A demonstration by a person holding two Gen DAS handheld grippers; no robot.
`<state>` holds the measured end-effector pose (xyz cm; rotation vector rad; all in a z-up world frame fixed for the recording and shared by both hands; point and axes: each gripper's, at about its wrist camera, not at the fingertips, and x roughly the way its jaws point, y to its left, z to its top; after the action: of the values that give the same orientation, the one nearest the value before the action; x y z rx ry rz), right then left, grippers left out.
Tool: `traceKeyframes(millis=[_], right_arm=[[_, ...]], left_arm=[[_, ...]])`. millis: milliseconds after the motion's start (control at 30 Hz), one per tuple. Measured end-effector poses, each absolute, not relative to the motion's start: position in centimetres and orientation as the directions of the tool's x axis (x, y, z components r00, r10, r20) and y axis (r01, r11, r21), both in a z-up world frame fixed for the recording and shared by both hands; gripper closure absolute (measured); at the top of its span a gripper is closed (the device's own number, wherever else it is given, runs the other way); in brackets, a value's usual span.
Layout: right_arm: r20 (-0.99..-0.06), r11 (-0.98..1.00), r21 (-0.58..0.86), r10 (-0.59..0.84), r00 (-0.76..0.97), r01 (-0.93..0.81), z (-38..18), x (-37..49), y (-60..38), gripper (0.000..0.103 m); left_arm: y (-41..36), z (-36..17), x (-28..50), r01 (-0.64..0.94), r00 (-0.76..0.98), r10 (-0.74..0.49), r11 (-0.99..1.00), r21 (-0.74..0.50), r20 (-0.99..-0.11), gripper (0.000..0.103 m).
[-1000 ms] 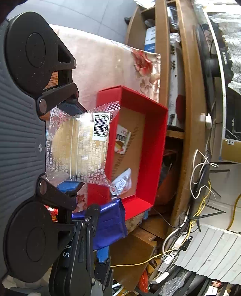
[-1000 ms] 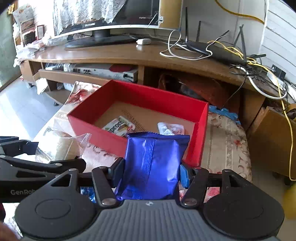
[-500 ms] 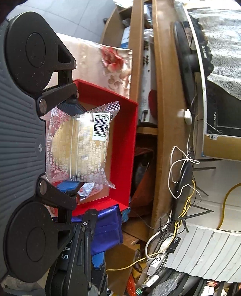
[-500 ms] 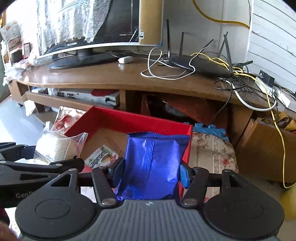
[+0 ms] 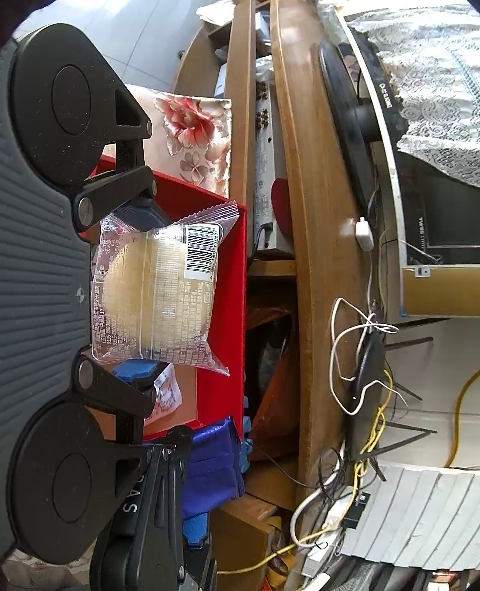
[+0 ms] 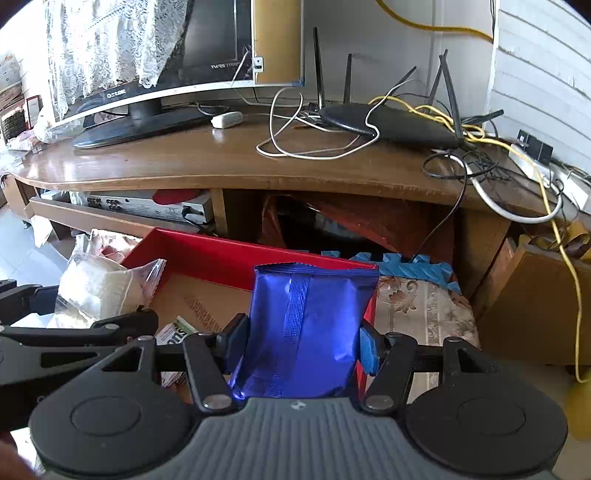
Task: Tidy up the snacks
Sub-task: 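Carry the pastry and blue packet with both grippers over the red box, then open the left gripper to drop the pastry while the right gripper releases the blue packet into the box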
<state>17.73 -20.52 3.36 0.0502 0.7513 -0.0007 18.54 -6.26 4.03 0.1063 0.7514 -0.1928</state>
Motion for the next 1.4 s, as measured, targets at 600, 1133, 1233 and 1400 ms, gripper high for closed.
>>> traceKeyframes(millis=[600, 1133, 1233, 1400], right_arm=[[-0.74, 0.997, 0.076, 0.051, 0.671, 0.008, -0.1, 21.3, -20.5, 0.047], [-0.783, 0.997, 0.078, 0.061, 0.619, 0.0, -2.4, 22.1, -20.1, 0.046], [-0.787, 0.997, 0.075, 0.061, 0.614, -0.003, -2.6, 22.2, -20.0, 0.046], [-0.786, 0.998, 0.069, 0.06, 0.615, -0.009, -2.7, 22.2, -20.1, 0.046]], left_arm=[[-5.9, 1.0, 21.3, 0.181, 0.664, -0.096, 0.983, 0.034, -0.742, 0.031], [-5.7, -0.9, 21.6, 0.171, 0.617, -0.081, 0.985, 0.033, -0.783, 0.03], [-5.7, -1.0, 21.7, 0.17, 0.613, -0.075, 0.985, 0.039, -0.787, 0.029], [-5.5, -1.1, 21.9, 0.161, 0.599, -0.077, 0.987, 0.025, -0.797, 0.026]])
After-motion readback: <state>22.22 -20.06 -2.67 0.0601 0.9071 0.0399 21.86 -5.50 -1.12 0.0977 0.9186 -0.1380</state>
